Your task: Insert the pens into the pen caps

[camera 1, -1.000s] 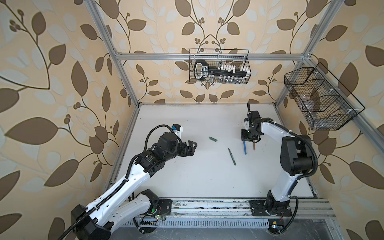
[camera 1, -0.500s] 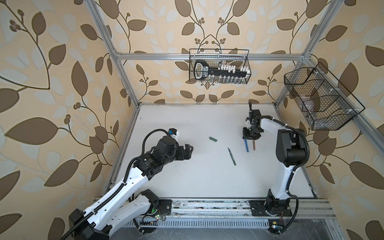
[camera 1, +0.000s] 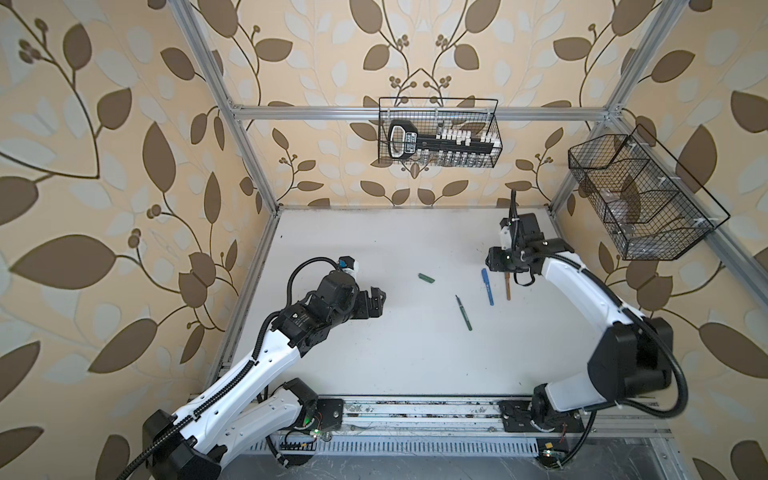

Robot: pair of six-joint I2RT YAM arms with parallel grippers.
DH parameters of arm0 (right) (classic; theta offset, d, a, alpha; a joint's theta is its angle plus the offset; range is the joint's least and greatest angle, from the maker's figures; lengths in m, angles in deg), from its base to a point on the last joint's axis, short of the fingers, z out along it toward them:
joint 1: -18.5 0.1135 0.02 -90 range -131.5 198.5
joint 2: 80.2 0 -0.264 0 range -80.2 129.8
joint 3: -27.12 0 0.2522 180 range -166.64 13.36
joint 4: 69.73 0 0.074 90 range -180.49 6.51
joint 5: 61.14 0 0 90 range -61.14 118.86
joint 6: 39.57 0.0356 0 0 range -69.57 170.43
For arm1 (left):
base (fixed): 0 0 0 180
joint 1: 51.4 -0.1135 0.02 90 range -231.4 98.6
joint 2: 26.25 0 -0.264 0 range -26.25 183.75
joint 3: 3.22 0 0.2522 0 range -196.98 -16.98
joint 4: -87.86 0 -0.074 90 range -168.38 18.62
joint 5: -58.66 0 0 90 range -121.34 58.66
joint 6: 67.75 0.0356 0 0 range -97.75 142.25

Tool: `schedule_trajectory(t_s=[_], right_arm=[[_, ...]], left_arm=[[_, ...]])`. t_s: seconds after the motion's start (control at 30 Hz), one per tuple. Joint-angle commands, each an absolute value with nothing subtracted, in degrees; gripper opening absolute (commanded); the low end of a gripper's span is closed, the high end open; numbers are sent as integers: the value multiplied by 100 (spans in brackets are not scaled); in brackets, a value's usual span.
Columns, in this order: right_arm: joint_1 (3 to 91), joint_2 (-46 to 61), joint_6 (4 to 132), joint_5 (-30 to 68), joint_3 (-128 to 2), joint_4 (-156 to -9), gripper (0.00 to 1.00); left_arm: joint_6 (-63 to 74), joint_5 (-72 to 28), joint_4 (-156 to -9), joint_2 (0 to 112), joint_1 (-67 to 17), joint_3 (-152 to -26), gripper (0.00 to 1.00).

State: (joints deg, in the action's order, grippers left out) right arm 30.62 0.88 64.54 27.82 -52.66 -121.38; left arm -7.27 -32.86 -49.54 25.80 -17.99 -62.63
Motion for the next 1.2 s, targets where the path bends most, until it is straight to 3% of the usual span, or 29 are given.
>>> schedule_trajectory(t_s=[0.0,0.4,1.17], right_arm=[[3598,-184,6989,2480,-4365,-11913,51],[4709,160,7345,2311,-3204,-11322,55],[4525,928,7151,2440,-3155,-10892,52]], left_arm=[[-869,-3239,-5233,2599,-1773,-6277,99],[-925,-3098,-5359,2660,-1720,-6168,99],[-987,-3206,-5361,2499,-1606,-6023,99]])
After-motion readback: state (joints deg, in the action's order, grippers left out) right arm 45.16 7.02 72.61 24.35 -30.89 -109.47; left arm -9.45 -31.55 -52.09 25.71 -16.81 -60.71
